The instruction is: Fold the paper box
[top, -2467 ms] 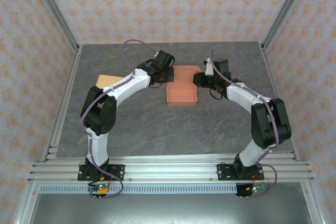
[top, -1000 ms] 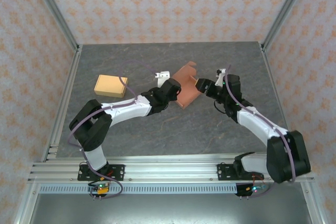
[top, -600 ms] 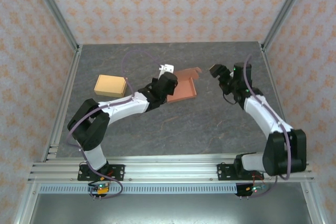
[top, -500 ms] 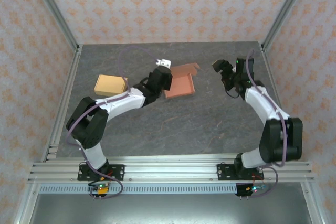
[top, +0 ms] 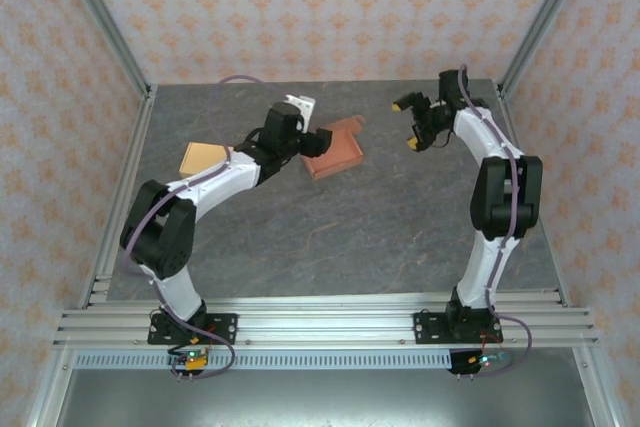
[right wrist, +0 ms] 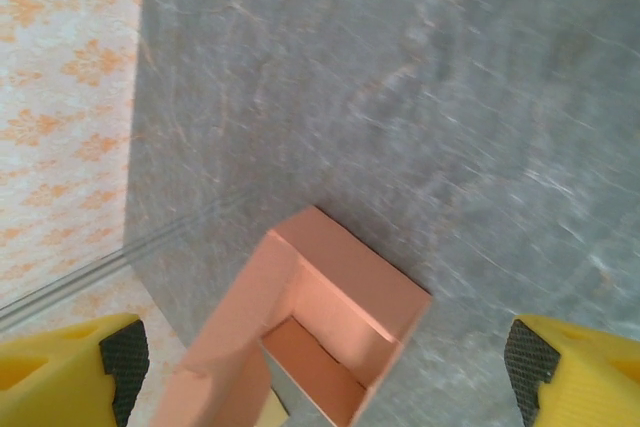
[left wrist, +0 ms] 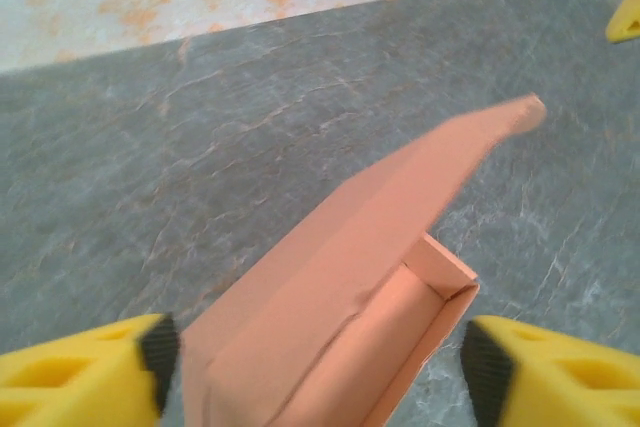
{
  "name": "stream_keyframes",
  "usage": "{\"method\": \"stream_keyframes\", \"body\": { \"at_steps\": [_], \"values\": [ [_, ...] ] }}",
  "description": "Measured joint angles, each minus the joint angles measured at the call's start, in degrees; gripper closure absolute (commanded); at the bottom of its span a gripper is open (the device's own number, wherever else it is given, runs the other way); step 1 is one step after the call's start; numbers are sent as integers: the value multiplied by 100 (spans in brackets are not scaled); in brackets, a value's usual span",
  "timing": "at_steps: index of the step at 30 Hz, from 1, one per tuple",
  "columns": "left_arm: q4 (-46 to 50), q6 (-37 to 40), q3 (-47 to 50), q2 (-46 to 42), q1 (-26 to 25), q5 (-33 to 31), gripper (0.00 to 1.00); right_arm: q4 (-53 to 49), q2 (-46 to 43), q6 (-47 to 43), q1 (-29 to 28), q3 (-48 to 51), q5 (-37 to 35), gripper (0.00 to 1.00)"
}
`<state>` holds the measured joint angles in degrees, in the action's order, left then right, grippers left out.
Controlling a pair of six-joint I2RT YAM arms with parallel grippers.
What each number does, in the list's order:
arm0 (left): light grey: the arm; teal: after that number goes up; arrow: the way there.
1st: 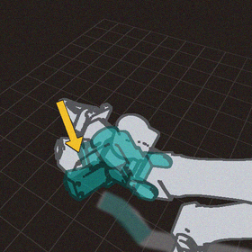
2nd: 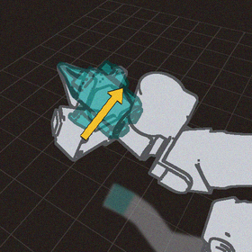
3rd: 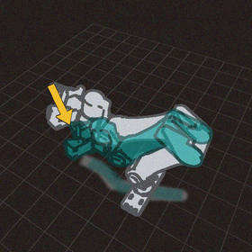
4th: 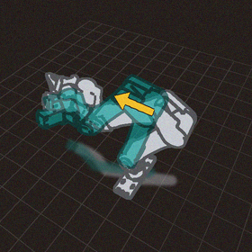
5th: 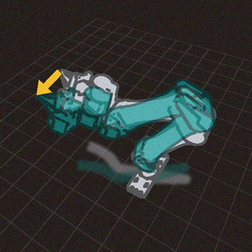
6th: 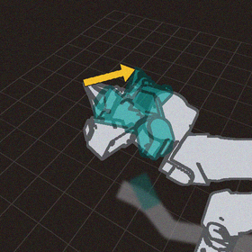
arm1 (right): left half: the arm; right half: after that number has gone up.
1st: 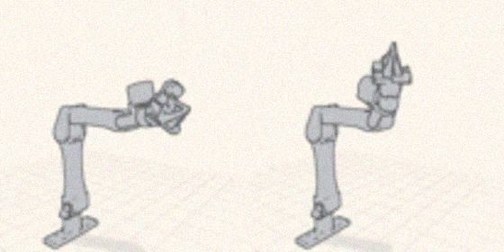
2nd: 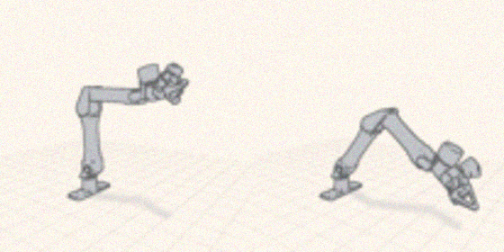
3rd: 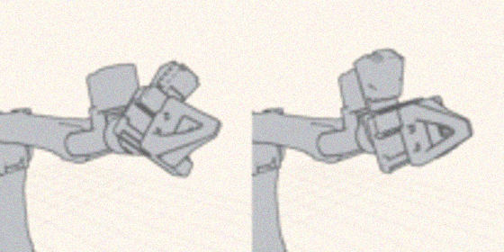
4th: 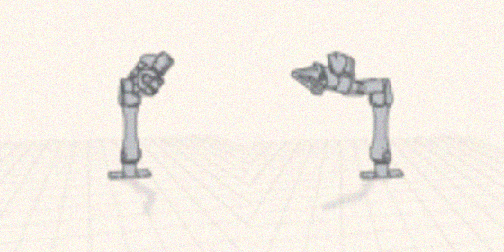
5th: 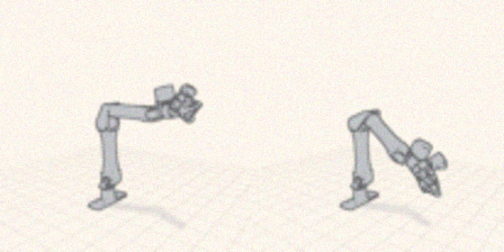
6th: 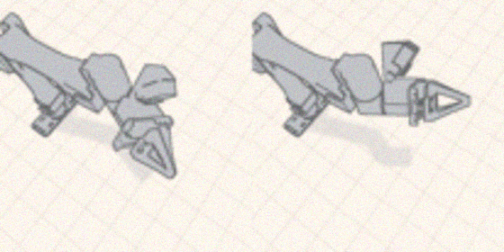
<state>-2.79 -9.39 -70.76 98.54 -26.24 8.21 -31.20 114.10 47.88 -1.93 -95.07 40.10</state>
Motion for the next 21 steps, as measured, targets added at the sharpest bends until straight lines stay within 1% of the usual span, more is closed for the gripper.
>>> {"method": "stream_keyframes", "body": {
  "at_steps": [4, 5, 7, 8, 11, 12, 13, 17, 21],
  "values": [
    [-9, -1615, 376, -564, 398, -240, 0, -92, 568, -122, -146, -625, 149, 8],
    [-17, -2035, 431, -647, 479, -304, 0, -114, 717, -144, -199, -756, 179, 10],
    [-52, -2758, 498, -682, 531, -420, 0, -184, 986, -208, -297, -1016, 219, 11],
    [-83, -3110, 531, -658, 529, -455, 2, -210, 1130, -249, -348, -1169, 240, 13],
    [-116, -3954, 557, -476, 496, -566, 22, -219, 1484, -293, -490, -1561, 391, 16],
    [-151, -4201, 555, -382, 496, -579, 26, -201, 1547, -280, -525, -1626, 437, 18],
    [-186, -4448, 555, -275, 496, -588, 27, -175, 1609, -249, -564, -1683, 496, 19],
    [-330, -5355, 527, 216, 496, -520, 25, -83, 1729, -122, -697, -1770, 682, 23],
    [-481, -5982, 490, 503, 483, -282, 25, -46, 1731, -22, -758, -1777, 793, 27]
  ]
}}
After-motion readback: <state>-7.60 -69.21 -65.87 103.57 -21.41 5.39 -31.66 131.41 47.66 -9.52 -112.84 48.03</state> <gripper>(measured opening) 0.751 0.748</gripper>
